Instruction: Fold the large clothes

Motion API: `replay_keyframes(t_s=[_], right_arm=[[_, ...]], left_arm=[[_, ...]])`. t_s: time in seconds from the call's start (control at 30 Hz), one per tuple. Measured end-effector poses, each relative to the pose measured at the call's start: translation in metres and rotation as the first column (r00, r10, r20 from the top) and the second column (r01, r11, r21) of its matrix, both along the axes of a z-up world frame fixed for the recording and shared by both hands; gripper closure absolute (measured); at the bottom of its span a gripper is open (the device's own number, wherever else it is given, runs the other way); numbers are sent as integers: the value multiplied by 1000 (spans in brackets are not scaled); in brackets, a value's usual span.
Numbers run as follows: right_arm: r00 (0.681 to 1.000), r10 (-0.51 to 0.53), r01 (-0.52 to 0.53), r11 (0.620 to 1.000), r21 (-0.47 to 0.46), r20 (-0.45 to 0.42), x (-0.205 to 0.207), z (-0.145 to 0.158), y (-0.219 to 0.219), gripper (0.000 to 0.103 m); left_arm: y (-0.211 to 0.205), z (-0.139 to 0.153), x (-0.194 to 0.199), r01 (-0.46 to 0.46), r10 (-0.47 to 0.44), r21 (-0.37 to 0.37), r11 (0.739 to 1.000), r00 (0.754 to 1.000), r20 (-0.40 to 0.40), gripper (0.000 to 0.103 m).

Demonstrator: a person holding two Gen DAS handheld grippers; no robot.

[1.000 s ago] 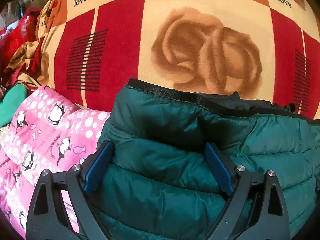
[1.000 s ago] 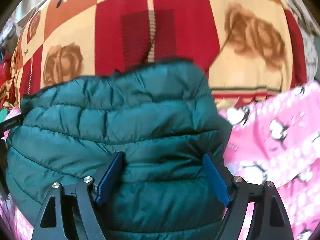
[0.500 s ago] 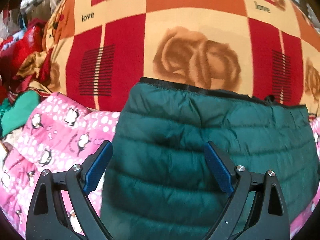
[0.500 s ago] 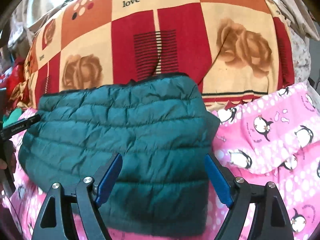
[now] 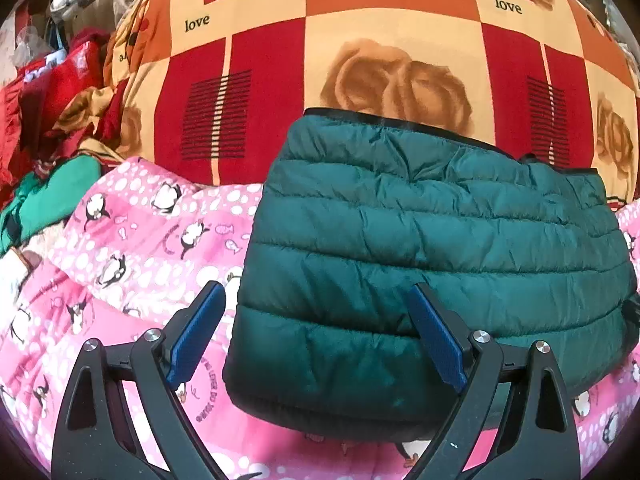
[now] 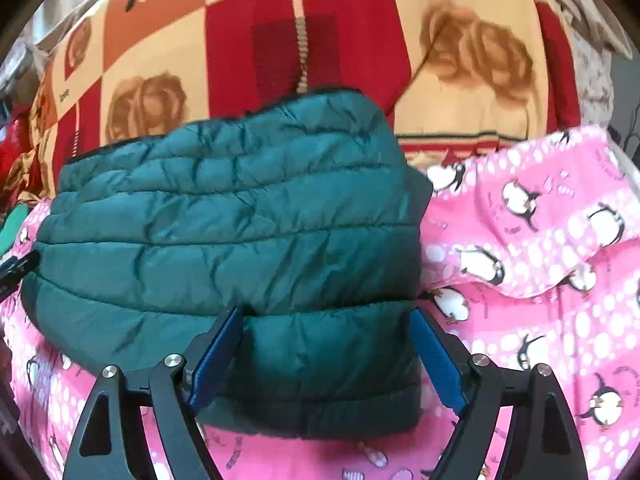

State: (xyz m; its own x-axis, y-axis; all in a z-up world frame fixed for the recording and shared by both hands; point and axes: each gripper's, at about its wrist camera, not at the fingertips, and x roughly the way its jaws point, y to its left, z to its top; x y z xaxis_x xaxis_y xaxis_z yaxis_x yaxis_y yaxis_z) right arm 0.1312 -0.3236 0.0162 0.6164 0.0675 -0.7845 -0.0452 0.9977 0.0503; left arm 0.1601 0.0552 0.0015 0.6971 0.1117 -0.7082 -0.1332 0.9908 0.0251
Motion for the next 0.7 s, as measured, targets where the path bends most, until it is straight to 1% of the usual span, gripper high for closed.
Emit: replay_keyframes(t_s=[0.07,0.2,0.33,0.53,0.63,0.7], right_arm=[[1000,14,-14,1000,-7,23,-4,8,6,20],[997,67,-69,997,23,46,-2,20,26,20],[991,127,-129,991,30,51,8,20,57,20],[978,208,-209,978,9,17,26,3,96,20],[978,211,-211,978,-9,-8,36,-12,105,19],[979,201,-201,980,-11,-18,41,-19,106,16]], left_arm=[[1,-2,0,-3,3,-3,1000,1000,-2,10],[1,-5,1,-6,6,-10,1000,1000,-11,10],[2,-7,2,-6,6,-13,1000,1000,-16,10],[3,-12,5,-4,4,-18,1000,1000,-25,10],[5,-14,7,-5,4,-28,1000,1000,-28,10],[5,-16,9,-5,4,-33,999,1000,-30,10]])
